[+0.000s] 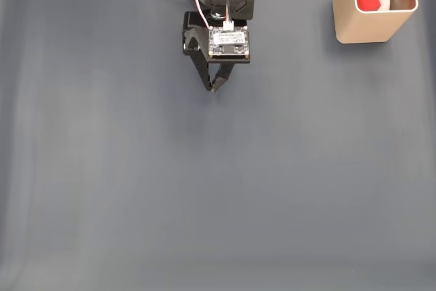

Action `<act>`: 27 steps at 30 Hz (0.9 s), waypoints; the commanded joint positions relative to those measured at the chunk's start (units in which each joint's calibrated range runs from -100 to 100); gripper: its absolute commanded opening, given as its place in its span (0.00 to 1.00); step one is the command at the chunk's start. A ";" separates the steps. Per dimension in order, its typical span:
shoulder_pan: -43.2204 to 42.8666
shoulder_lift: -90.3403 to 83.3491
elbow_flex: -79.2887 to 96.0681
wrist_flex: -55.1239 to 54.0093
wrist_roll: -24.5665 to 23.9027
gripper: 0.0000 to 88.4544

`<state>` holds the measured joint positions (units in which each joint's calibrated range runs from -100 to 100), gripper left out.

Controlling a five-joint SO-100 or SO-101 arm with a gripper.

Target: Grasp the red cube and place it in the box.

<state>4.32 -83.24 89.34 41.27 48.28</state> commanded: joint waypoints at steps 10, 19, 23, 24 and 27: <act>-1.30 -10.79 10.38 3.75 -1.66 0.00; -3.29 -16.50 10.47 19.26 -2.93 0.00; -3.15 -16.68 10.47 23.77 -3.57 0.00; -3.36 -16.68 10.47 25.00 -3.71 0.00; -3.58 -16.68 10.47 27.63 -3.91 0.00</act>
<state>1.47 -100.00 99.18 65.96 44.71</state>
